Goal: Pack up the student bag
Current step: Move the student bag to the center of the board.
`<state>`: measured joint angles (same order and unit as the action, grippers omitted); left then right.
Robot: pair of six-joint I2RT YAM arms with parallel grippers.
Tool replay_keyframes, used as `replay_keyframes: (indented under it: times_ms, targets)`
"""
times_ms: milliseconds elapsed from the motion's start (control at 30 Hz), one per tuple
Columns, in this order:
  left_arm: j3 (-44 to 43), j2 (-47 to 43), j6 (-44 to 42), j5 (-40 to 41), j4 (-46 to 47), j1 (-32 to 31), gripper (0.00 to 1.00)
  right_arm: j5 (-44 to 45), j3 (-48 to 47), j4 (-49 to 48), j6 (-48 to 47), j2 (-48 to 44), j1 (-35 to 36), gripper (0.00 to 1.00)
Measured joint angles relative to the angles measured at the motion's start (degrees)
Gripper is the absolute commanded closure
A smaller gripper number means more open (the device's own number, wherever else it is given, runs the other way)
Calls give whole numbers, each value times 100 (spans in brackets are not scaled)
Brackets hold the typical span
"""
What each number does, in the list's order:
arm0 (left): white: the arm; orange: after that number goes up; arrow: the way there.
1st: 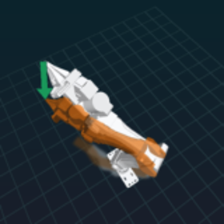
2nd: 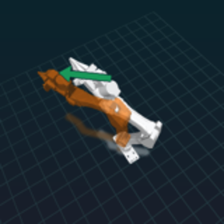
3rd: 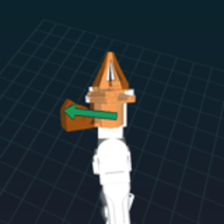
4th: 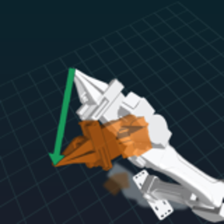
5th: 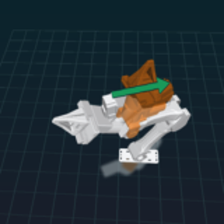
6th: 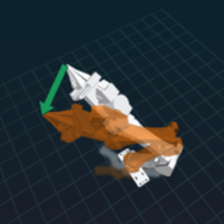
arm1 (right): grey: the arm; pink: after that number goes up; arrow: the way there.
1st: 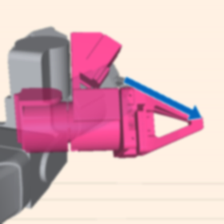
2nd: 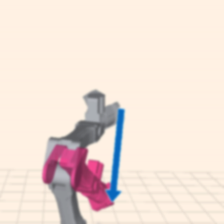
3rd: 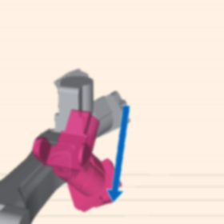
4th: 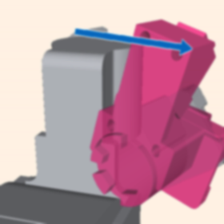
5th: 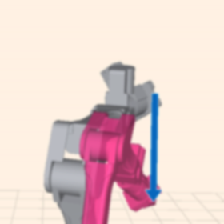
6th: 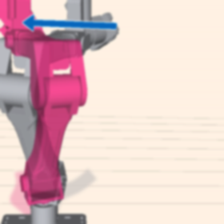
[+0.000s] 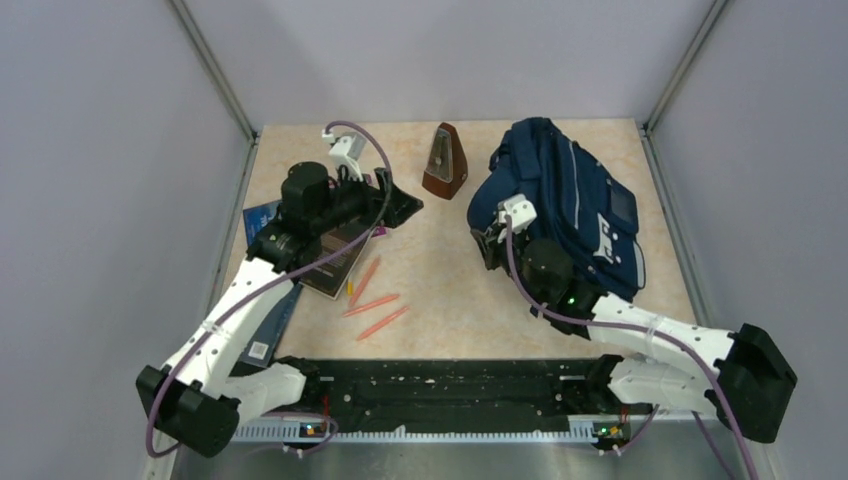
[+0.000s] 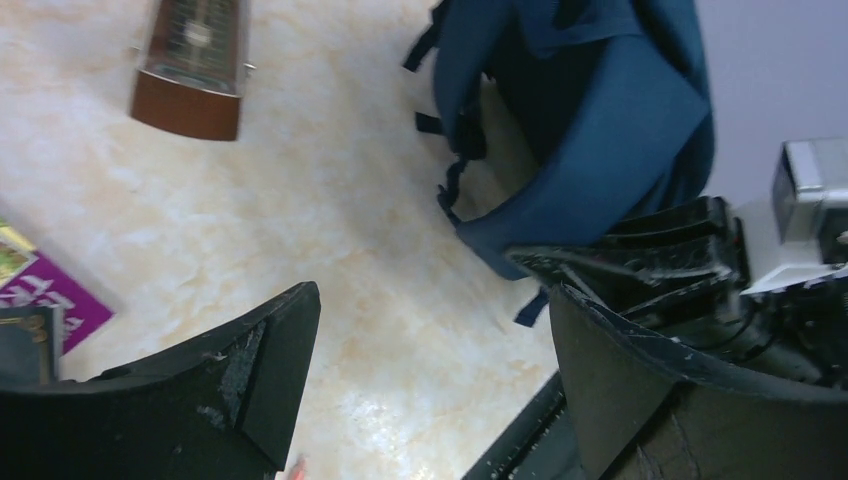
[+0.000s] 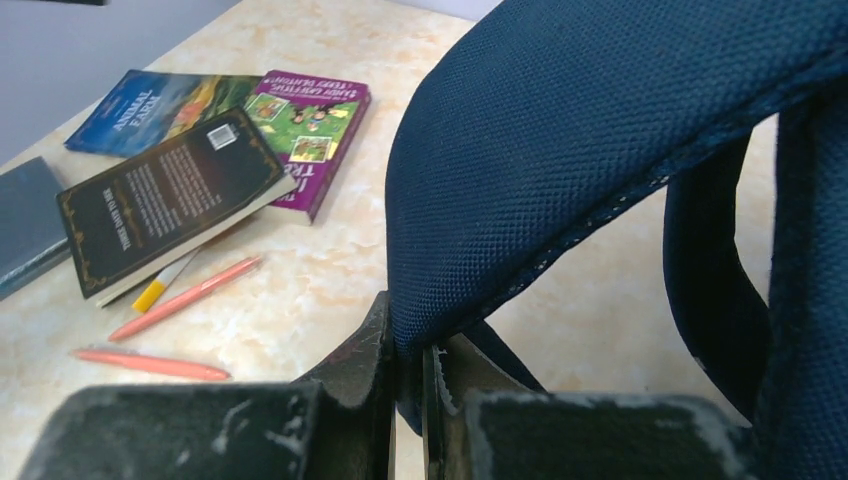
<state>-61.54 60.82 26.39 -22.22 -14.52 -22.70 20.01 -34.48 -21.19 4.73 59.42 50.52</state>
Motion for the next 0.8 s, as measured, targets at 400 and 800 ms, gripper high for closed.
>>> replay_keyframes:
  times_ms: [400,800]
  targets:
    - [-157,1082,450,-885,483,-177,8,334,407,-868,35,922,1084,100]
    - [-7,1523,549,-1054,466,-107,6,382,407,-1541,105,2081,1722,100]
